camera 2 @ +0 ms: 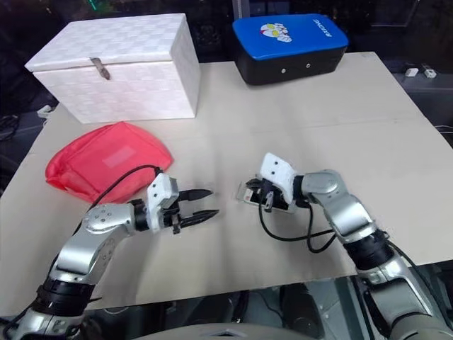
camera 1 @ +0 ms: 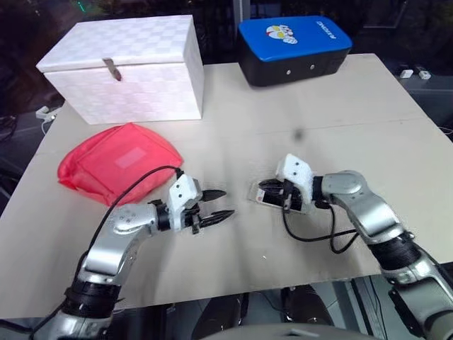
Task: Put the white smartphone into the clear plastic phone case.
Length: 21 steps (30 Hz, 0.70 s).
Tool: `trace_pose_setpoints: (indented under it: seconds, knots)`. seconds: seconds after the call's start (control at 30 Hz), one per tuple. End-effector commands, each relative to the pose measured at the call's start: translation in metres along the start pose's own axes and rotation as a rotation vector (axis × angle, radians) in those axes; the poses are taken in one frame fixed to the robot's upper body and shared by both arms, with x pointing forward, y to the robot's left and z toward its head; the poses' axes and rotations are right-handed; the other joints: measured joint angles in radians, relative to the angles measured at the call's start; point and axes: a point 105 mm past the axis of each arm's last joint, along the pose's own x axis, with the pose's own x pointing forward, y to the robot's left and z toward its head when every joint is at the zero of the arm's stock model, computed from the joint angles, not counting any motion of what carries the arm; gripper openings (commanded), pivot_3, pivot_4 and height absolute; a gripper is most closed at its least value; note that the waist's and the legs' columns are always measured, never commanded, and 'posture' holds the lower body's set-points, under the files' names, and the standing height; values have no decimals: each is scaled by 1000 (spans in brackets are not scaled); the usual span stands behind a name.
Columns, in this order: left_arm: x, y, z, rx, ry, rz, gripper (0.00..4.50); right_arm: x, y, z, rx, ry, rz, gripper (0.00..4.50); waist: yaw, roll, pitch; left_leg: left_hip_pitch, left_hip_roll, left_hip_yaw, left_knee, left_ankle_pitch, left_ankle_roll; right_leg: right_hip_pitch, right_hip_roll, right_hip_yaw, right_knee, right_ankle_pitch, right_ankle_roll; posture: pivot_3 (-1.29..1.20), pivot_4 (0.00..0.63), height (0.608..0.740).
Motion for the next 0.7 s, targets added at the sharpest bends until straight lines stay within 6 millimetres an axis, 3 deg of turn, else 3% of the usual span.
trace_pose_setpoints:
  seconds: [0.03, 0.13, 0.4, 0.7]
  knots:
    - [9, 0, 6, 24, 7, -44, 683, -15, 23, 8, 12, 15, 70, 0, 0, 0, 0, 0, 0, 0, 0, 0, 0, 0, 0, 0, 0, 0, 0, 0, 150, 740]
    - [21, 3, 7, 50, 27, -79, 55, -22, 34, -10, 26, 114, 79, 0, 5, -1, 1, 0, 0, 0, 0, 0, 0, 0, -1, 0, -1, 0, 0, 0, 150, 740]
    - [48, 12, -1, 117, 148, -137, 55, -14, 28, -32, 52, 183, -31, 0, -3, -2, 2, 0, 0, 1, 1, 0, 0, 0, 0, 1, 1, 0, 0, 0, 150, 740]
    - [49, 7, -5, 146, 208, -211, 55, -7, 27, -34, 40, 194, -34, 0, -1, -3, 2, 0, 0, 0, 1, 0, 0, 0, 0, 0, 0, 0, 0, 0, 150, 740]
